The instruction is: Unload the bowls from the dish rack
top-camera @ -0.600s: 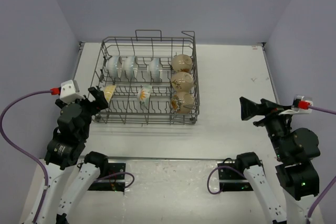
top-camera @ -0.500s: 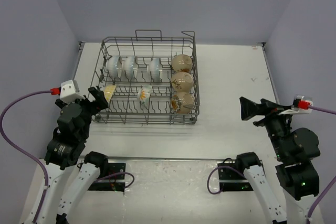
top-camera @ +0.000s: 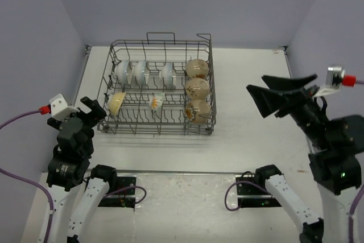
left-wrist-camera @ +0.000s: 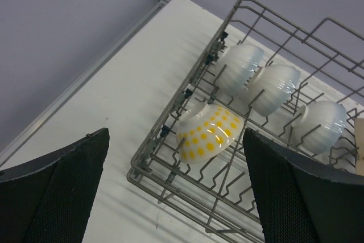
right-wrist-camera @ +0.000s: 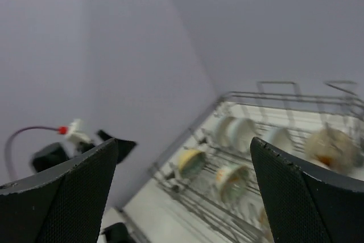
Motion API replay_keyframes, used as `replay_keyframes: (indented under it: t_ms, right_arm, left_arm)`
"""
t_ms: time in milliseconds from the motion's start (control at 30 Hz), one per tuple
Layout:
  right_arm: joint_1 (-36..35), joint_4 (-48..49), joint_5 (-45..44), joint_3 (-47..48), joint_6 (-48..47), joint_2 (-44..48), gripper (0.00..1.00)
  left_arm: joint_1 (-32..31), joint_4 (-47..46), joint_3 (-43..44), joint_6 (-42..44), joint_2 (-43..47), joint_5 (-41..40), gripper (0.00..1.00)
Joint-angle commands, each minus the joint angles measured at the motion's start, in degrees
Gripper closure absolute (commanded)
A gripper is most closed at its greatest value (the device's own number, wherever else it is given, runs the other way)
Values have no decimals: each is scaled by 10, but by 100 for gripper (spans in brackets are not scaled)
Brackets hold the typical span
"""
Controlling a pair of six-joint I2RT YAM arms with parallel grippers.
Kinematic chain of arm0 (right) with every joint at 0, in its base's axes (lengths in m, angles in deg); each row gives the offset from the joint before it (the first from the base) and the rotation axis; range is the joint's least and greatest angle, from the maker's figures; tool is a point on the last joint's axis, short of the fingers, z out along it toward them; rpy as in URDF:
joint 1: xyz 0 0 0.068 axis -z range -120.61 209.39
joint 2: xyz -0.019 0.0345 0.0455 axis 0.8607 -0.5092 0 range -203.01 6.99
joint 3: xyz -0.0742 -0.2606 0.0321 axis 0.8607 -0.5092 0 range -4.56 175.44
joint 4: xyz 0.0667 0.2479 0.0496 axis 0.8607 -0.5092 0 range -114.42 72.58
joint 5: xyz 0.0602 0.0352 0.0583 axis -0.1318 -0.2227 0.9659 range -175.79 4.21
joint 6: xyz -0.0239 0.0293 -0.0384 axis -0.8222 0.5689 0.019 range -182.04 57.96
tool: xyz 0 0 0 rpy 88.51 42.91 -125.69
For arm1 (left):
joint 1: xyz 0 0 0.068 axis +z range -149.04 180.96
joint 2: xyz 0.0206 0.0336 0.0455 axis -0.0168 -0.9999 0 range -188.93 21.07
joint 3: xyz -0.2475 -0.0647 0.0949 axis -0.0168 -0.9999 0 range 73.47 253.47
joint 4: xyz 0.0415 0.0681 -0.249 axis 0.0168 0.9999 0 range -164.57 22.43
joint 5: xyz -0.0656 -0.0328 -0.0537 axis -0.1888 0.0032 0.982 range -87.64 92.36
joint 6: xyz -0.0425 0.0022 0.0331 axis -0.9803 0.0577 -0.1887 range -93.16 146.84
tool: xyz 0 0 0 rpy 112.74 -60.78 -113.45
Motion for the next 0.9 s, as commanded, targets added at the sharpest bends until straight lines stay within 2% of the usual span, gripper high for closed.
replay_keyframes:
  t_ms: [0, 33, 67, 100, 167, 233, 333, 467, 600, 700, 867]
  right_arm:
    - [-108, 111, 50, 103, 52, -161, 1]
    - [-170, 62, -17, 148, 20, -254, 1]
    - [-283, 35, -69, 250, -11, -309, 1]
    - [-320, 13, -97, 297, -32, -362, 1]
    - [-375, 4, -135, 364, -13, -484, 1]
    - [-405, 79, -192, 326, 51, -548, 1]
    - [-435, 126, -261, 315, 123, -617, 1]
    - [-453, 149, -263, 340, 208, -744, 1]
    - [-458, 158, -258, 366, 248, -813, 5]
    - [-460, 158, -262, 378, 281, -844, 11]
    - [-462, 164, -272, 381, 321, -888, 14]
  left_arm:
    - [22, 31, 20, -45, 4, -77, 0]
    - [28, 37, 23, -58, 6, -85, 0]
    - [33, 42, 24, -63, 9, -92, 0]
    - [44, 50, 26, -70, 12, -107, 0]
    - [49, 58, 28, -85, 16, -130, 0]
    - [55, 72, 33, -100, 19, -142, 0]
    - [57, 94, 38, -118, 27, -169, 0]
    - [57, 86, 34, -109, 30, -156, 0]
    - [57, 72, 29, -95, 28, -144, 0]
    - [57, 65, 27, -89, 27, -134, 0]
    - [56, 66, 27, -88, 29, -133, 0]
